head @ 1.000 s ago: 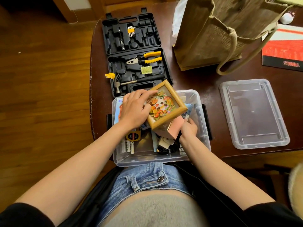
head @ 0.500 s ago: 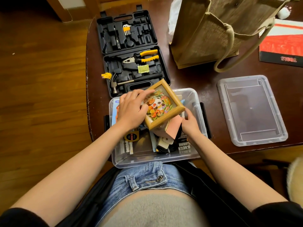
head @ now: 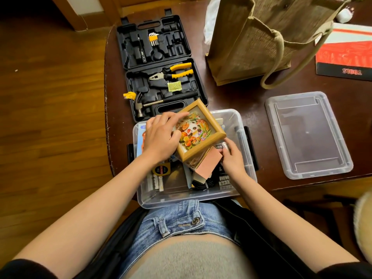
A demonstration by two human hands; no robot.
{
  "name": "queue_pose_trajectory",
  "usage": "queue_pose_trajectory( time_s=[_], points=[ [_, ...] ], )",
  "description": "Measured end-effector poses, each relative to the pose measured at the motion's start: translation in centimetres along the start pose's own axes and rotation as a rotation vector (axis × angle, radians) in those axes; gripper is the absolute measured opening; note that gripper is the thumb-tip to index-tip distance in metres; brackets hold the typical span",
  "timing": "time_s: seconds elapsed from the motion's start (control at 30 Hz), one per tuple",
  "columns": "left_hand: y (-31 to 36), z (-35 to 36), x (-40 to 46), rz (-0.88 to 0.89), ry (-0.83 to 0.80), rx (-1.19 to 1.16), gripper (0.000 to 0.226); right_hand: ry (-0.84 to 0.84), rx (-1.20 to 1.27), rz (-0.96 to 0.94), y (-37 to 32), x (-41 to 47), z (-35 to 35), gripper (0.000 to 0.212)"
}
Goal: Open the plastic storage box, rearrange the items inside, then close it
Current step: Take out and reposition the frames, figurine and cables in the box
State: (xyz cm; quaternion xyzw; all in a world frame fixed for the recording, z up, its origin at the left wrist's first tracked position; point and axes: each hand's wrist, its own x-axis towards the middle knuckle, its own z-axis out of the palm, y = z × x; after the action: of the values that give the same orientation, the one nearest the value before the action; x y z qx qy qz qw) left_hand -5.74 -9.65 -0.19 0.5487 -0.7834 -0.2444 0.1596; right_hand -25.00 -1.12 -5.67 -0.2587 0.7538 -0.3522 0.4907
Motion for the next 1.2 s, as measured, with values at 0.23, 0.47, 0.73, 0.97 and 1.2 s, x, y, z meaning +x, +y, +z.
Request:
queue_pose_trajectory(
  time_s=[0.23, 0.47, 0.73, 0.97, 1.2],
  points=[
    [-0.1, 0.2, -0.1, -0.001, 0.005, 0.008, 0.053, -0.073, -0.034, 0.096, -0.8, 1.0, -0.1, 0.048],
    [0.1, 0.4, -0.2, 0.003, 0.029, 0.027, 0.054, -0.173, -0.214, -0.037, -1.2, 0.7, 1.0, 0.037],
    [0.2, 0.4, -0.3, 0.018, 0.042, 0.032, 0.054, 0.082, -0.536, -0.216, -1.5, -2.1, 0.4, 0.052],
    [0.3, 0.4, -0.3, 0.011, 0.025, 0.034, 0.054, -0.091, -0.939, -0.135, -3.2, 1.0, 0.5, 0.060],
    [0.2, 0.3, -0.3, 0.018, 0.039, 0.026, 0.055, -0.163, -0.941, -0.117, -5.5, 1.7, 0.7, 0.059]
  ],
)
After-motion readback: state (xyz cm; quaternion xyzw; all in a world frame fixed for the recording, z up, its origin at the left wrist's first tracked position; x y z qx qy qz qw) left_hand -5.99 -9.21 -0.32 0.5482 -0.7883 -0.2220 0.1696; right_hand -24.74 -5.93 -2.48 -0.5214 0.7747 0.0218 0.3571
